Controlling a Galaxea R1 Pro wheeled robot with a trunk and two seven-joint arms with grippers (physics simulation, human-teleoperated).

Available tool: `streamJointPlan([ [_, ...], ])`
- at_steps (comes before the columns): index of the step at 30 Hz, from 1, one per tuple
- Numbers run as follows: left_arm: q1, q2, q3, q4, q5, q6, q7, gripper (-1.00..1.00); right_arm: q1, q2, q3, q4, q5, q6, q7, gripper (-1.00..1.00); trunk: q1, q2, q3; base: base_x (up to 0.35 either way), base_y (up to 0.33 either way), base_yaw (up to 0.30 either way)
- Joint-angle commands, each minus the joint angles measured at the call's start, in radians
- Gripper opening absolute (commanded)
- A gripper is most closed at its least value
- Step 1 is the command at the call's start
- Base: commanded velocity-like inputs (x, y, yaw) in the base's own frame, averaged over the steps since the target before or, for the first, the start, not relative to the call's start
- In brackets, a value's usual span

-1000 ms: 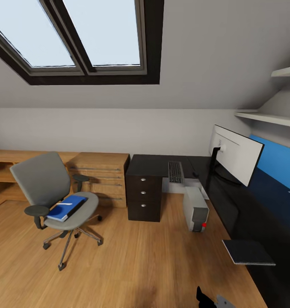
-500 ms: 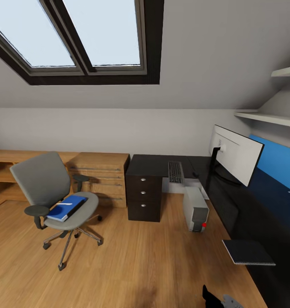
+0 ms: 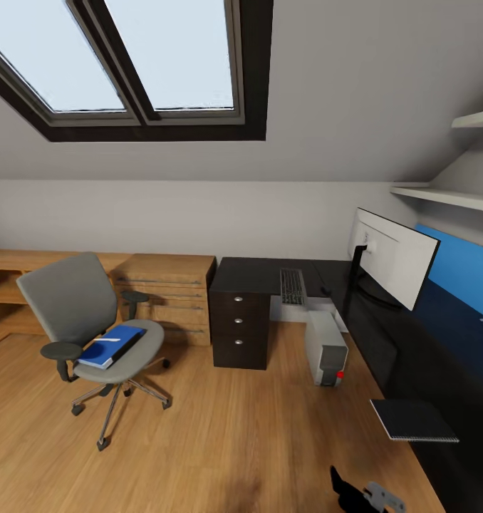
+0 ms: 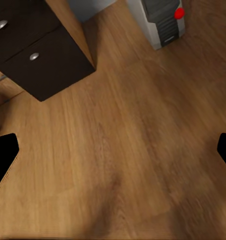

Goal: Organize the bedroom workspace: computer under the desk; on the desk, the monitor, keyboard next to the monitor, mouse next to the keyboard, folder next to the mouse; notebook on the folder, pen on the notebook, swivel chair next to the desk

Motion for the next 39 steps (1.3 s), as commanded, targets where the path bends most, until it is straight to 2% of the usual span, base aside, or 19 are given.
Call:
streamJointPlan([
  [1,-0.001,-0.001,0.005,0.0,-0.006,-0.002,0.003,1.0,-0.001,-0.001,-0.002,0.002,-0.006,-0.001,0.018,1.0,0.0,-0.001,-0.001,0.0,0.0,0.0],
  [6,-0.001,-0.001,0.005,0.0,-0.006,-0.002,0.003,1.0,-0.001,-0.008,-0.003,0.001,-0.006,-0.001,0.081,1.0,0.0,-0.001,-0.001,-0.008,0.0,0.0],
  [12,-0.001,-0.001,0.005,0.0,-0.006,-0.002,0.003,1.0,-0.001,-0.018,-0.003,0.002,-0.005,-0.001,0.115,1.0,0.0,-0.001,-0.001,-0.147,0.0,0.0],
  [27,-0.001,-0.001,0.005,0.0,-0.006,-0.003,0.003,1.0,-0.001,-0.017,-0.003,0.002,-0.005,-0.002,0.127,1.0,0.0,-0.001,-0.001,-0.293,0.0,0.0],
  [39,-0.001,-0.001,0.006,0.0,-0.006,-0.004,0.003,1.0,-0.001,-0.016,-0.003,0.002,-0.004,-0.002,0.129,1.0,0.0,-0.001,-0.001,-0.06,0.0,0.0],
])
